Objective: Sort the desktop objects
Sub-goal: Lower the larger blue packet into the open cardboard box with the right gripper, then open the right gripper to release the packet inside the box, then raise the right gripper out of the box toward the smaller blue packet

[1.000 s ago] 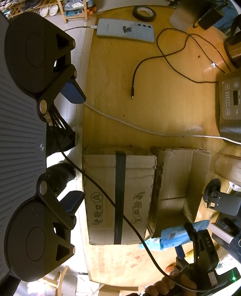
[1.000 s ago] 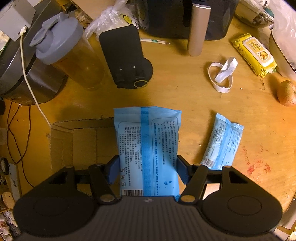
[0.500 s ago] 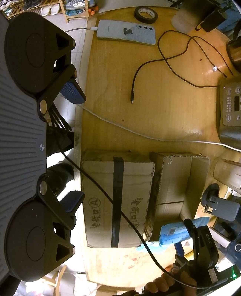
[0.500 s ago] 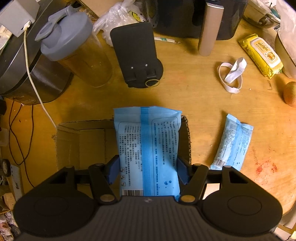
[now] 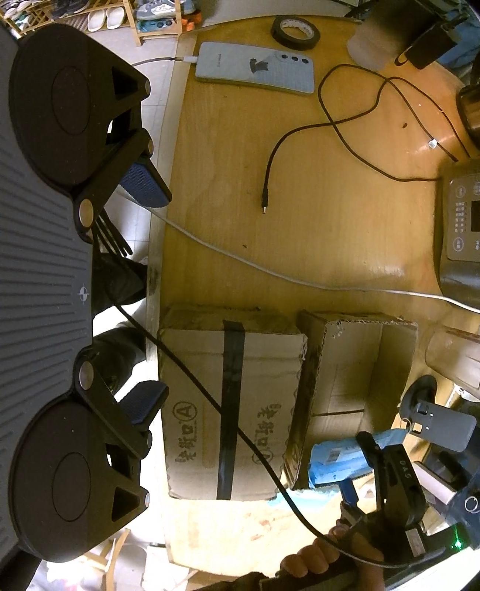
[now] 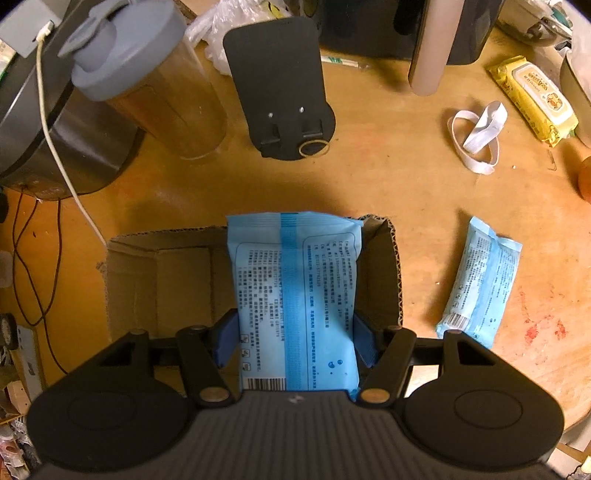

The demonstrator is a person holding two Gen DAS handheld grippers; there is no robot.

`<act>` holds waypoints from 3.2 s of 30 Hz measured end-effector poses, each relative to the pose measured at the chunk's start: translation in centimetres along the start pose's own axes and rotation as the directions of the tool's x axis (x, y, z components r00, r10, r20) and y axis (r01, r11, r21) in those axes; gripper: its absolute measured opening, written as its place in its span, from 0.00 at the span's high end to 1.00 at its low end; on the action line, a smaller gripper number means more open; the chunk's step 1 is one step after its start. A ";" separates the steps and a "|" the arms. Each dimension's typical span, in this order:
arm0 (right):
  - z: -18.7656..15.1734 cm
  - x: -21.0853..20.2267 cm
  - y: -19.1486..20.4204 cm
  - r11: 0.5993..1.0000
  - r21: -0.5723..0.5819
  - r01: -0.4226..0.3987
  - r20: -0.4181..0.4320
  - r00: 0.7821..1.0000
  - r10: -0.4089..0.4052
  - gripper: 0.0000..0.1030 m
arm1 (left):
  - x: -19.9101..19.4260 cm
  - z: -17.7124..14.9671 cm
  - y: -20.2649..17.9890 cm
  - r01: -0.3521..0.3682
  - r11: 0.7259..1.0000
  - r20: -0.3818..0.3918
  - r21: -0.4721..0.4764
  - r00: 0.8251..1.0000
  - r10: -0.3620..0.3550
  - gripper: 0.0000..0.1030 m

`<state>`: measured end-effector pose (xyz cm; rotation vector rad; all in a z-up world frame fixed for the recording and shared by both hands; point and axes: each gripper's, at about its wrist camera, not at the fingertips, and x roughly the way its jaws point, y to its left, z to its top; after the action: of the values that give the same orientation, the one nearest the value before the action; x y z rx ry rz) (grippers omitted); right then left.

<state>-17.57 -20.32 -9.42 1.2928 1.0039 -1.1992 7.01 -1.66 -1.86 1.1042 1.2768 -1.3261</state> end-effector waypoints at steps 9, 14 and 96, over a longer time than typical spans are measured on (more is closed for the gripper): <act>0.3 2.8 -0.7 1.000 0.019 0.008 -0.030 1.000 -0.008 0.39 | 0.3 0.3 0.0 -0.007 1.000 -0.011 -0.011 1.000 0.007 0.00; 0.5 4.2 -0.8 1.000 0.013 0.011 -0.049 0.999 -0.010 0.39 | 0.5 0.4 0.1 -0.013 1.000 -0.017 -0.022 1.000 0.013 0.00; 0.6 -2.9 -5.0 0.999 0.025 0.029 0.019 0.999 -0.030 0.00 | 0.1 0.9 -4.7 -0.028 1.000 0.002 -0.001 1.000 0.028 0.00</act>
<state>-22.94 -20.25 -7.24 1.2870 1.0001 -1.2476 2.35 -2.56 -1.26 1.1161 1.2561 -1.3047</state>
